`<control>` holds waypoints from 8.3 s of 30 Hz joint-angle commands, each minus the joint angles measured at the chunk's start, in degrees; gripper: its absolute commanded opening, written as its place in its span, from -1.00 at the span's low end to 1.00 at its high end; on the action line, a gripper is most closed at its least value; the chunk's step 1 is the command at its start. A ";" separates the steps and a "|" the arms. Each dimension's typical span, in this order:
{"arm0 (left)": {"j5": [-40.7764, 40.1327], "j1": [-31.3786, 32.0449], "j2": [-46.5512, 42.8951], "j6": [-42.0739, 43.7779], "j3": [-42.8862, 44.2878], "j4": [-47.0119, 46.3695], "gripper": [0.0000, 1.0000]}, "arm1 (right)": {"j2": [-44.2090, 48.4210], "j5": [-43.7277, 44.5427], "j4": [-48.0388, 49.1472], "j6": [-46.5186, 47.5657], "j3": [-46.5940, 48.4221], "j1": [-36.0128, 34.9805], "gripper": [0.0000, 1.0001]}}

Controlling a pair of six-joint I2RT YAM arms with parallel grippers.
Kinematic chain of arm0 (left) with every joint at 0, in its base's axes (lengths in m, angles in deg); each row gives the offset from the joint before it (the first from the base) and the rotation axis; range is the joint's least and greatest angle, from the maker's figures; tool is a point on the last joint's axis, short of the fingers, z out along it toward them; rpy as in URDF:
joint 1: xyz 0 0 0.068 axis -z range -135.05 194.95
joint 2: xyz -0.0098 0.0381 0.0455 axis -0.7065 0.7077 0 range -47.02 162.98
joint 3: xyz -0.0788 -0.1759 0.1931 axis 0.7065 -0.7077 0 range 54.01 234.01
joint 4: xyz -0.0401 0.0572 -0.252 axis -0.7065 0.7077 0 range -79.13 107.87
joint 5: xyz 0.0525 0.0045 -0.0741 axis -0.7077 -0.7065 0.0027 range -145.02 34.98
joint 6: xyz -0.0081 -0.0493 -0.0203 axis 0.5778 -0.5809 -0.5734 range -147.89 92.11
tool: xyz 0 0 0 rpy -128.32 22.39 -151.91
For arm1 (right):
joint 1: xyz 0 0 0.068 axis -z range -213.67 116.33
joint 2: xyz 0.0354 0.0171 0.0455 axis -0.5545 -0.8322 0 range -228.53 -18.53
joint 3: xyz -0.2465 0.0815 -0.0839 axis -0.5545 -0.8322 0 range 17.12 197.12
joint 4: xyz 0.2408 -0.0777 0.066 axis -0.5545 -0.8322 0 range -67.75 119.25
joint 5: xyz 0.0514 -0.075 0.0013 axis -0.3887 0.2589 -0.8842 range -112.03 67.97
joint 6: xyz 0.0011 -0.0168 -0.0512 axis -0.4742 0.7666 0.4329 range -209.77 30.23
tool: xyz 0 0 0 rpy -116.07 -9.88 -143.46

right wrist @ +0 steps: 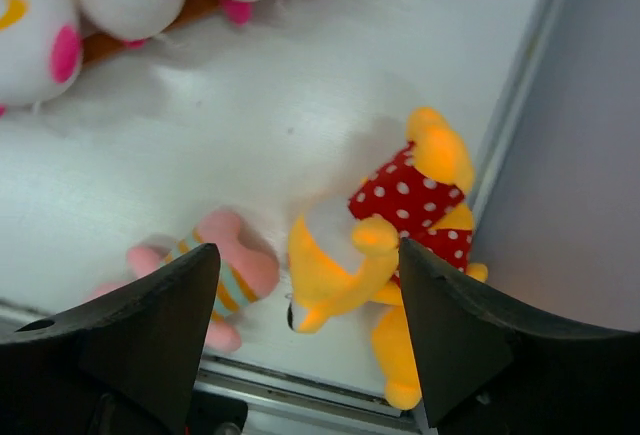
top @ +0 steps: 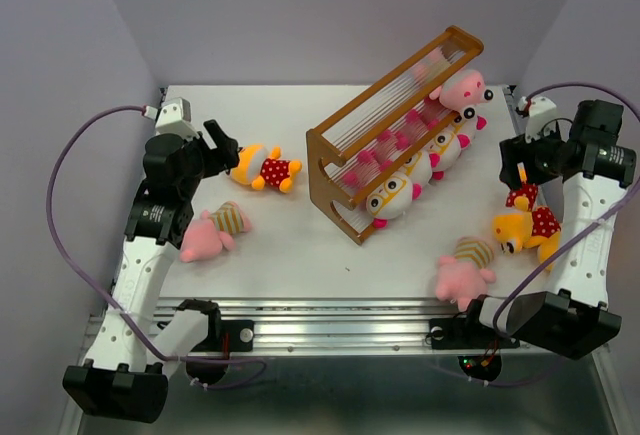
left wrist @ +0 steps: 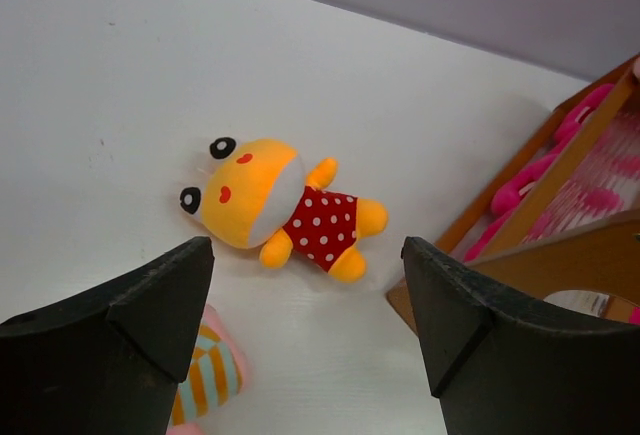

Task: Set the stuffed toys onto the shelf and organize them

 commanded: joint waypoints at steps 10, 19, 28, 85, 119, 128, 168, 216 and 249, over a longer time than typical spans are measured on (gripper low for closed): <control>18.63 0.73 -3.69 3.52 7.56 -6.46 0.84 | 1.58 -15.11 -15.23 21.32 -17.03 -9.84 0.62; 19.35 6.78 -1.67 0.45 8.71 -6.64 0.84 | 0.43 -2.90 -0.15 10.95 -28.90 -11.25 0.59; 13.81 16.55 0.70 0.62 10.82 -6.55 0.84 | -0.89 5.99 7.61 8.13 -38.65 -11.25 0.15; 32.09 34.83 35.25 -0.78 48.70 -12.17 0.96 | -2.21 -43.93 82.86 -53.22 -0.61 -35.77 -0.99; 20.84 29.48 29.18 -16.52 43.95 -14.37 0.94 | -0.63 -46.31 72.93 -45.40 0.71 -36.30 -0.99; 23.90 29.21 29.36 -18.54 43.69 -12.17 0.67 | -1.33 -45.78 72.58 -44.43 0.97 -36.30 -0.99; -8.87 18.66 23.91 -62.31 38.67 -8.66 -1.00 | -6.95 5.79 30.11 -1.98 15.04 -62.83 1.00; -2.19 8.12 1.41 -21.01 20.58 -11.57 0.76 | -6.25 -25.37 35.52 -48.56 9.68 2.45 -0.99; -1.31 7.33 -5.54 -19.07 10.55 -10.15 0.78 | -13.71 -47.97 11.05 -28.35 -8.00 -8.44 -0.99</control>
